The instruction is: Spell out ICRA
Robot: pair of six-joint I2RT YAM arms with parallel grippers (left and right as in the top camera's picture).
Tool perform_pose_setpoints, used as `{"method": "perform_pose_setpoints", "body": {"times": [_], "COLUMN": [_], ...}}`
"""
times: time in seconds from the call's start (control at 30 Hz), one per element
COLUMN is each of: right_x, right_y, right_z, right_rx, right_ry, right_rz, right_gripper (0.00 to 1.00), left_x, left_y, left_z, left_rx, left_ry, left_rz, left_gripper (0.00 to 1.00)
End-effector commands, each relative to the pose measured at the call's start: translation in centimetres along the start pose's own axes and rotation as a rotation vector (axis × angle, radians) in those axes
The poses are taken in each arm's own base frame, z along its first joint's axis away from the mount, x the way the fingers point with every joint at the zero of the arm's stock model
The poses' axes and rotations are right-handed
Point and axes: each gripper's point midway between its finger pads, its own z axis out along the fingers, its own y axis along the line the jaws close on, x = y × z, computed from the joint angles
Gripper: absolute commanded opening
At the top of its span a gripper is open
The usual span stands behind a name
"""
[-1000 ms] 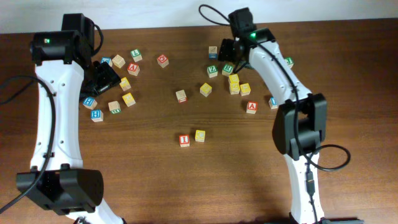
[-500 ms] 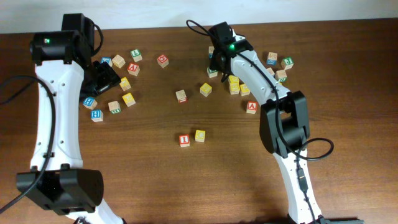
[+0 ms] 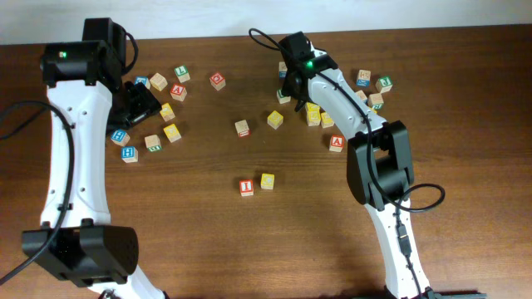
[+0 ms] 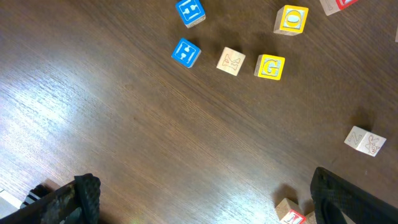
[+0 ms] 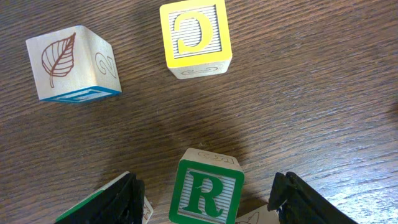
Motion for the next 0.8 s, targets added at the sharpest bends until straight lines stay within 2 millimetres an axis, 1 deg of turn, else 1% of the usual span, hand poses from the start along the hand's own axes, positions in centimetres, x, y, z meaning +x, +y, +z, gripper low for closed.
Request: {"method": "perform_pose_setpoints", "body": {"times": [0.0, 0.27, 0.43, 0.5, 0.6, 0.63, 0.67, 0.77], "right_x": [0.9, 1.5, 1.5, 1.5, 2.0, 2.1, 2.1, 1.9], "right_y": [-0.3, -0.5, -0.5, -0.6, -0.7, -0.8, -0.7, -0.7], "right_z": [1.1, 1.4, 1.5, 1.5, 2.2, 2.3, 2.3, 2.3], "right_rx": [0.011, 0.018, 0.017, 0.019, 0.028, 0.03, 0.029, 0.027], "right_ry": [0.022, 0.04, 0.037, 0.039, 0.052, 0.055, 0.053, 0.048], "right_rz": [0.003, -0.003, -0.002, -0.002, -0.006, -0.007, -0.006, -0.005], "right_gripper": [0.59, 0.59, 0.58, 0.56, 0.53, 0.5, 0.47, 0.45], "left_x": [-0.1, -0.1, -0.1, -0.1, -0.1, -0.1, -0.1, -0.1], "left_y": [0.2, 0.2, 0.2, 0.2, 0.2, 0.2, 0.2, 0.2], "left_z": [0.1, 0.1, 0.1, 0.1, 0.1, 0.1, 0.1, 0.1], "left_rx": [-0.013, -0.013, -0.013, -0.013, -0.013, -0.013, -0.013, -0.013], "left_ry": [-0.002, -0.002, -0.002, -0.002, -0.002, -0.002, -0.002, -0.002], "left_rz": [0.007, 0.007, 0.007, 0.007, 0.007, 0.007, 0.007, 0.007], "left_gripper": [0.99, 0.99, 0.99, 0.99, 0.99, 0.99, 0.99, 0.99]}}
